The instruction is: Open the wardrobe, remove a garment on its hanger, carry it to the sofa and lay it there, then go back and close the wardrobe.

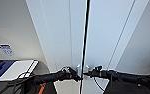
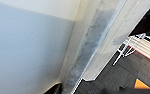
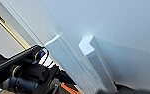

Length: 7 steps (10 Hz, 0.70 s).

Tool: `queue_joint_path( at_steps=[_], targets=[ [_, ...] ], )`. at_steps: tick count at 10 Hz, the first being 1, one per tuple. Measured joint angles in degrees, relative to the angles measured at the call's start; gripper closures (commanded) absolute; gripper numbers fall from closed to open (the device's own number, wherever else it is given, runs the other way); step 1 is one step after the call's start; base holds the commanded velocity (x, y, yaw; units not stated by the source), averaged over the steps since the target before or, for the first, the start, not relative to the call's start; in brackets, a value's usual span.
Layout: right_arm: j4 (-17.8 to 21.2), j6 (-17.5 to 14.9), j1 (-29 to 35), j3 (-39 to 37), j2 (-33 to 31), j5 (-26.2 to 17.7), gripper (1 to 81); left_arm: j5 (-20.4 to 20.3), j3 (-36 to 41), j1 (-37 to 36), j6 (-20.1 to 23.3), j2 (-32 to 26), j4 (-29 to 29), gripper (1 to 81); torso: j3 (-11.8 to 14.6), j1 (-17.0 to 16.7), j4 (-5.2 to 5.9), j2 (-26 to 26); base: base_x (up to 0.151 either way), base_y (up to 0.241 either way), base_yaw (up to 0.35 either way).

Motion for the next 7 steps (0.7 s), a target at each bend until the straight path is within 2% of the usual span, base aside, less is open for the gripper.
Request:
queue_joint_path(
  at_steps=[3,5,7],
  targets=[
    [-0.7,-0.8,-2.4,3.2,-2.2,2.2,1.0,-5.5,7.6,4.5,1.1,-5.5,2.7,1.0,0.0,0.0,0.0,0.0,0.0,0.0,0.0],
    [-1.9,-1.1,-3.8,6.5,-4.5,2.5,1.0,-7.3,12.7,7.2,1.4,-9.2,4.1,1.0,0.1,0.0,0.0,0.0,0.0,0.0,0.0],
    [-3.9,-1.4,-5.8,10.1,-7.2,3.3,1.0,-7.2,18.5,9.4,1.5,-13.9,5.3,1.0,0.1,0.0,0.0,0.0,0.0,0.0,0.0]
  ],
)
